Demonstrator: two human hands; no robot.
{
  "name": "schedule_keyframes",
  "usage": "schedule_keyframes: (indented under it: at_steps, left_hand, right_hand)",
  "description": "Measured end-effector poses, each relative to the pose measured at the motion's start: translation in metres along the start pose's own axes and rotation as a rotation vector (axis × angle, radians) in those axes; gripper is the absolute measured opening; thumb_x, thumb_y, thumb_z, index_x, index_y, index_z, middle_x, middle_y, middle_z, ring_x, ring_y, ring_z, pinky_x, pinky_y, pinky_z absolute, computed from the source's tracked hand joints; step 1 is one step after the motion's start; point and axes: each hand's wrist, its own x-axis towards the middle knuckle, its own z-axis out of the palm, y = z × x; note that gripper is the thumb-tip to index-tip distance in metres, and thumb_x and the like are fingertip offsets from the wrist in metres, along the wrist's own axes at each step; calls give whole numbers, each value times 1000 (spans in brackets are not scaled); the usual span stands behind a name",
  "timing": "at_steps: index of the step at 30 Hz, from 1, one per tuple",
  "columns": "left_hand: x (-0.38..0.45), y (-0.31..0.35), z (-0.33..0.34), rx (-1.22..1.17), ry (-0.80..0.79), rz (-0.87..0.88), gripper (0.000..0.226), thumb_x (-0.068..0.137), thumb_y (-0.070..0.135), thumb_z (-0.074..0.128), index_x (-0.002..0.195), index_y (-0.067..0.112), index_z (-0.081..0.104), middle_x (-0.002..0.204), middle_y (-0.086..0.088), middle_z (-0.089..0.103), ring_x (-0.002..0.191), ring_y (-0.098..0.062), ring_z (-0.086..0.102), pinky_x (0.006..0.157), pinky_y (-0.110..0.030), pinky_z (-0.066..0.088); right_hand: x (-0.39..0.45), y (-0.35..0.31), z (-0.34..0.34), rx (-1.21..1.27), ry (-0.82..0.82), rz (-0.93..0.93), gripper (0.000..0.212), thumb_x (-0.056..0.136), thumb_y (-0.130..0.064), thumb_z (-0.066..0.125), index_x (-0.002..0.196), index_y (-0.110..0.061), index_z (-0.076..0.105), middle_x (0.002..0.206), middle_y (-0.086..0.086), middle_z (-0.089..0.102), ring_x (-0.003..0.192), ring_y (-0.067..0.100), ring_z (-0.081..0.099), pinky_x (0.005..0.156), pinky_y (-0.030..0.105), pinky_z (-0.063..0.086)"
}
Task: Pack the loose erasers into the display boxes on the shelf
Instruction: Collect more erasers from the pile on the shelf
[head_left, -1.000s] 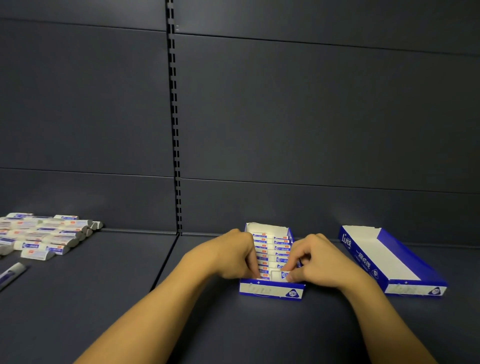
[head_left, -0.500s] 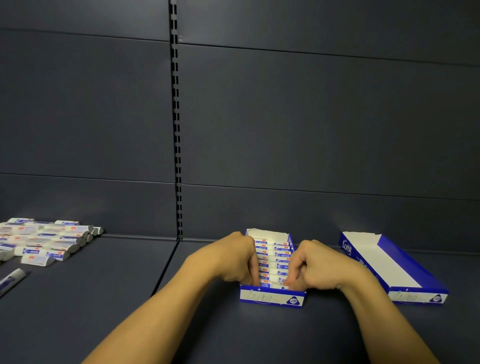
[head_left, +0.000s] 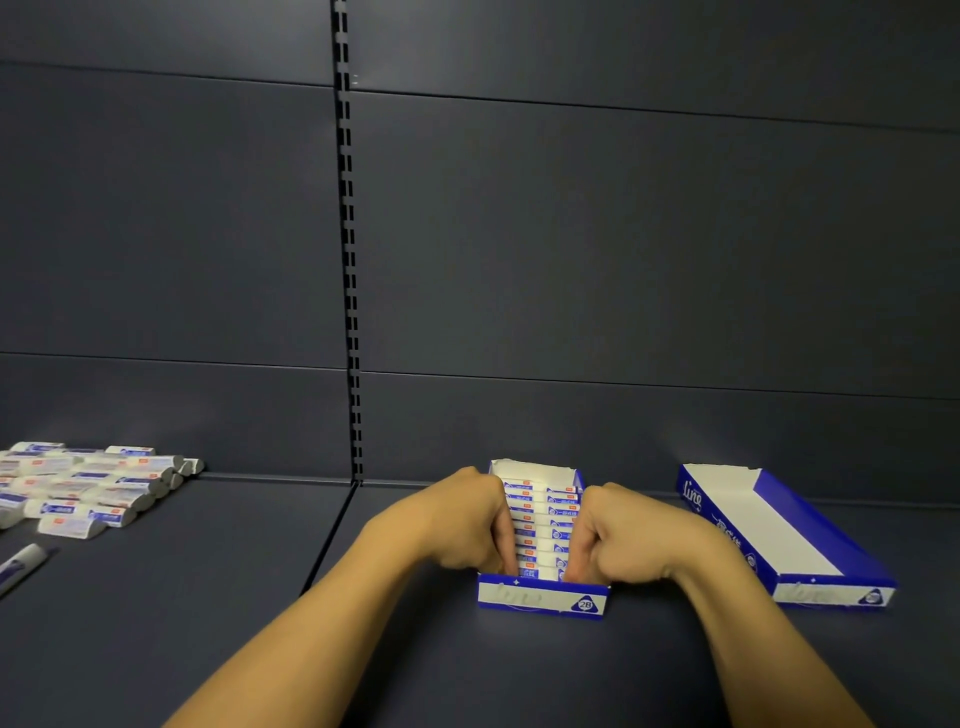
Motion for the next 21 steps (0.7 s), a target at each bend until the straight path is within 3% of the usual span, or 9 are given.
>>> schedule_keyframes:
  at_steps: [4,8,11,16,21]
  left_hand:
    - [0,1,1,0,6,-1,14,89,15,75,103,18,79,116,5,73,102,-4,62,87,-23,56]
    - [1,1,1,4,-1,-4,14,89,16,76,103,18,80,115,5,74,109,-8,64,90,-27,57]
    - [2,0,0,2,-7,-6,14,89,16,76,102,18,79,115,5,73,108,-7,64,90,-25,56]
    - [2,0,2,1,-1,-12,11,90,18,75,100,17,79,113,6,73,109,-8,65,94,-31,58]
    - [1,3,1,27,-5,-10,12,90,16,74,101,17,79,113,6,74,109,-9,65,93,-30,58]
  right_hand:
    - [-2,-1,0,-6,-1,-2,19,91,-10,70,109,-15,76,120,-6,69,113,12,61,76,20,59]
    - [1,0,0,27,13,16,10,89,-12,74,92,-20,77,110,-9,70,110,12,62,79,26,61]
    - [1,0,1,37,23,9,14,87,-11,76,83,-24,76,106,-9,71,110,13,64,76,24,60]
    - [-2,1,0,69,13,7,15,86,-15,78,101,-18,79,119,-6,69,114,13,61,74,19,58]
    - [-3,0,-1,62,20,18,19,86,-15,79,105,-18,79,118,-5,70,112,12,62,73,18,57]
